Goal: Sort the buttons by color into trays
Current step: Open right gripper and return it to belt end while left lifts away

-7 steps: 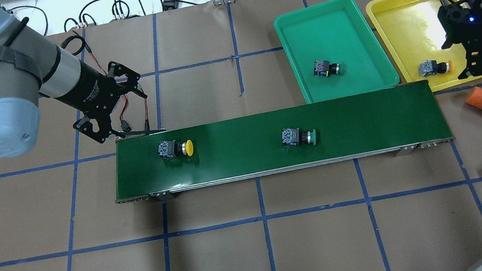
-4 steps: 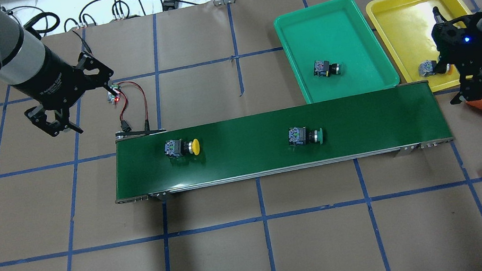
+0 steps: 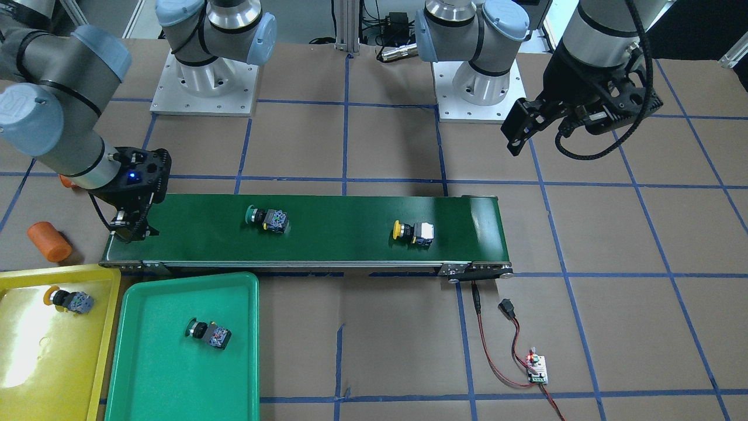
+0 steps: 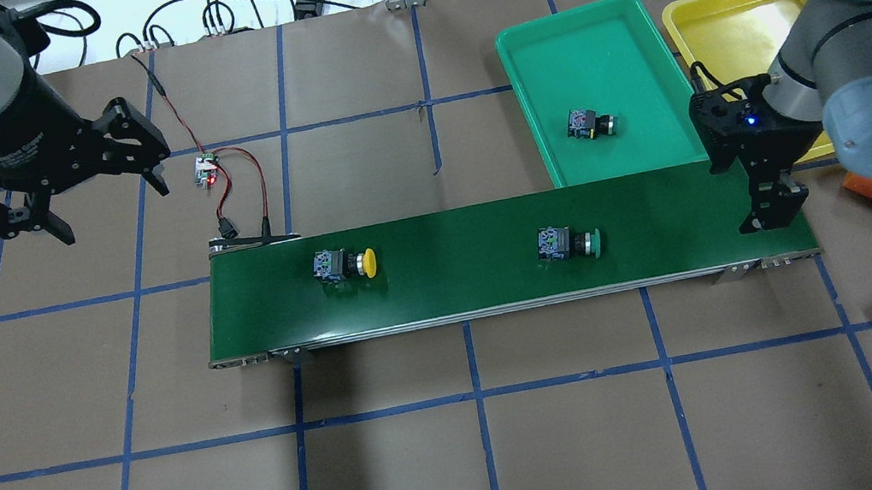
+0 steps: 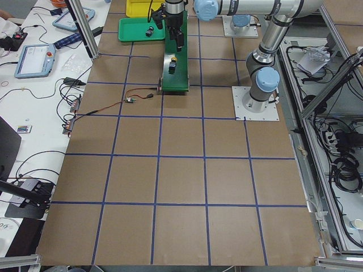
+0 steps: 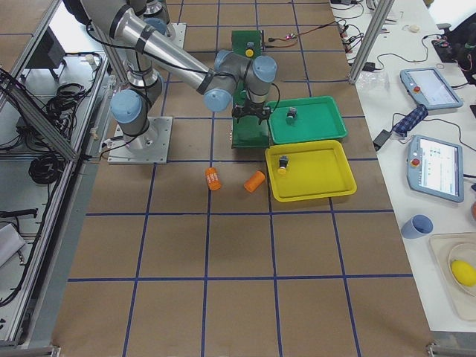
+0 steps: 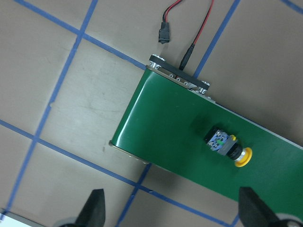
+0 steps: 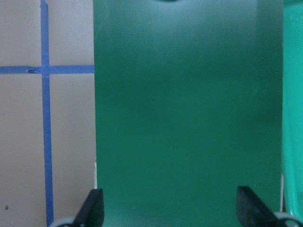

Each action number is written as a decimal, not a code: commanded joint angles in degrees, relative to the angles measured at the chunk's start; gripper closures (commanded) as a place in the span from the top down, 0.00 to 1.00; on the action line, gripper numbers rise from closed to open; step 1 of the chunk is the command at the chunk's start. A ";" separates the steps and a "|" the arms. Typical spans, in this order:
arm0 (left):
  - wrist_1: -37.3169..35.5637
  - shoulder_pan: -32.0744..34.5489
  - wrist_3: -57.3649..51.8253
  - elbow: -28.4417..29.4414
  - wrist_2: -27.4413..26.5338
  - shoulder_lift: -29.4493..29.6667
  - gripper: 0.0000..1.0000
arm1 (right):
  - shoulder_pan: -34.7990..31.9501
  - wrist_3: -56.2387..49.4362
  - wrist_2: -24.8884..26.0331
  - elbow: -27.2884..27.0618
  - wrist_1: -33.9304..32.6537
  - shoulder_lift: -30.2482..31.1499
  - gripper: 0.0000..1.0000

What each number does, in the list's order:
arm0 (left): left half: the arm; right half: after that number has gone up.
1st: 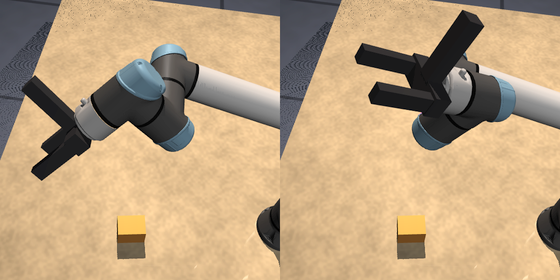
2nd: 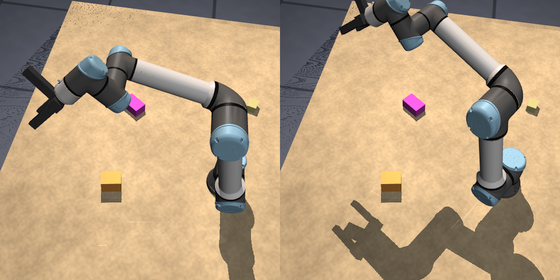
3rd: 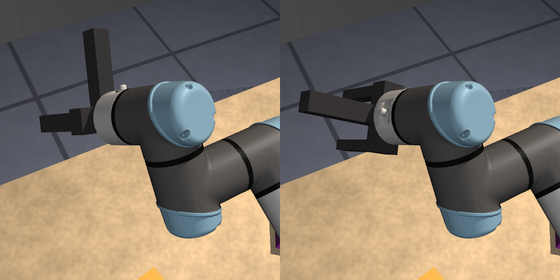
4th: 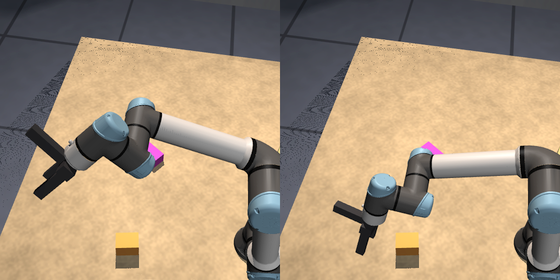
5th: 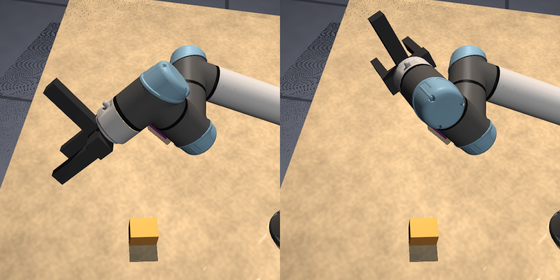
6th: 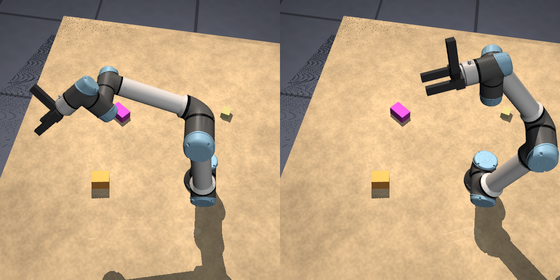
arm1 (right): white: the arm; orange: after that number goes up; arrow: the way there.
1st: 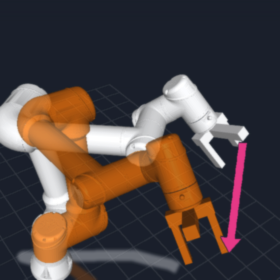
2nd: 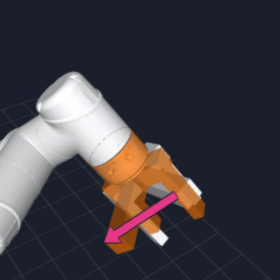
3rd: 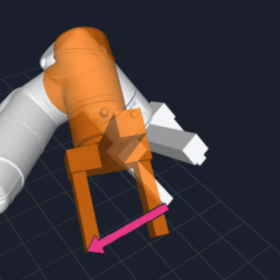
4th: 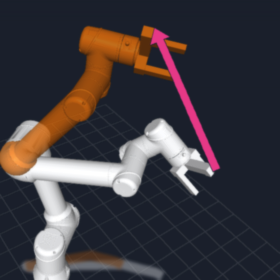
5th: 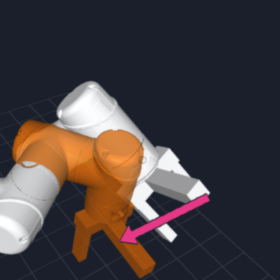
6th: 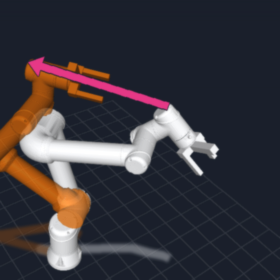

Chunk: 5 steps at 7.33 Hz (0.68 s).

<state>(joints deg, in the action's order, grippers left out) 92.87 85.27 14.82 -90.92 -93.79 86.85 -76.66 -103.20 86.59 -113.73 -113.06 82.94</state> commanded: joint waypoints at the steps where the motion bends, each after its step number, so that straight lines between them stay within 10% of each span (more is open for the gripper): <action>1: 0.38 0.59 -9.75 0.74 -1.49 -1.07 1.00 | -8.99 10.16 3.47 -0.18 -1.98 -0.85 1.00; 5: 0.56 0.34 -12.18 0.57 0.80 -3.09 1.00 | -17.39 18.65 7.63 -0.18 -6.82 -4.19 1.00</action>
<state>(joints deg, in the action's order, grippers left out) 93.29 85.81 2.95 -90.22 -93.91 84.52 -93.02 -86.03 93.95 -113.85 -119.31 79.18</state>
